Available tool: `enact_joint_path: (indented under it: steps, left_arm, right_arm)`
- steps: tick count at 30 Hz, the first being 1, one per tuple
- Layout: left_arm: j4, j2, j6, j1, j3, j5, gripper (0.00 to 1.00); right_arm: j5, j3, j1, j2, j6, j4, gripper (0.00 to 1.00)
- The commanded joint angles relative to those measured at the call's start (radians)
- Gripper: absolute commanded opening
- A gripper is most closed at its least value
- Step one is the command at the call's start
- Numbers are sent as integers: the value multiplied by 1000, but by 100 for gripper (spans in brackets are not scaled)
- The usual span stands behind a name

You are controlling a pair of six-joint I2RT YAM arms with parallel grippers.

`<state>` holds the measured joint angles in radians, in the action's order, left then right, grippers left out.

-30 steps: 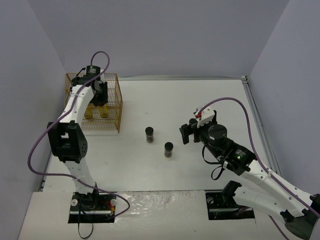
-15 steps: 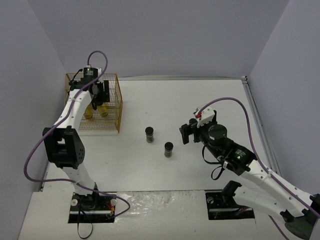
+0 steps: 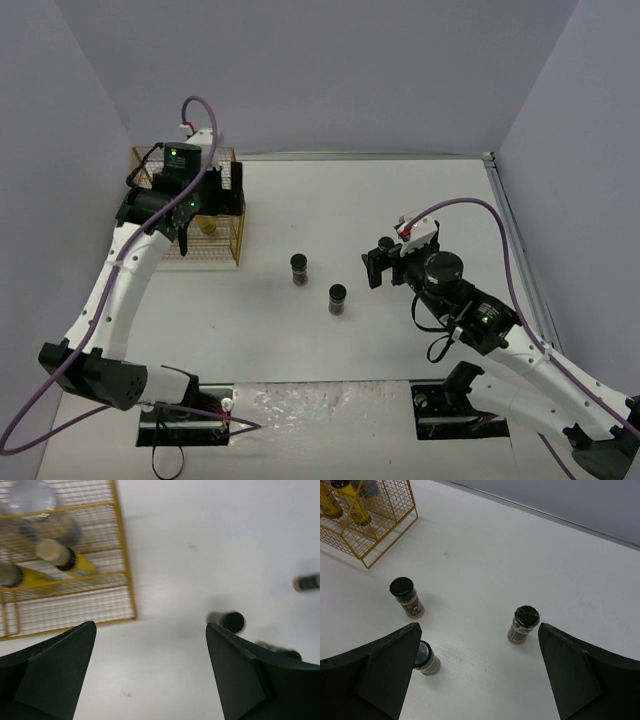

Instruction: Organize the condiment bottles

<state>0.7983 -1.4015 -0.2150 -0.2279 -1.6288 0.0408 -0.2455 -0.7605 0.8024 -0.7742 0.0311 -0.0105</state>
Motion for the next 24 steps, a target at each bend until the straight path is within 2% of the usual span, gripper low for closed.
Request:
enact_joint_path:
  steps: [1,4,7,11,20,24]
  left_arm:
    - [-36,75,-79,-203,135,39,90]
    - [-98,71,-108,-316,228,17,92]
    - [-153,16,-118,-413,261,-28,89]
    - [-232,-63,-128,-473,270,-46,85]
    - [-260,-223,-124,-491,240,-78,84]
    - [-260,-272,-120,-491,233,-101,80]
  right_arm:
    - [-3,-16,-3,16,10,-59,100]
    - [1,-17,-3,21,13,-55,100]
    - [3,-16,-5,29,17,-57,100]
    - [7,-19,-3,27,19,-50,100]
    - [13,-26,-3,36,33,-24,100]
    - [19,-20,-3,48,39,-19,100]
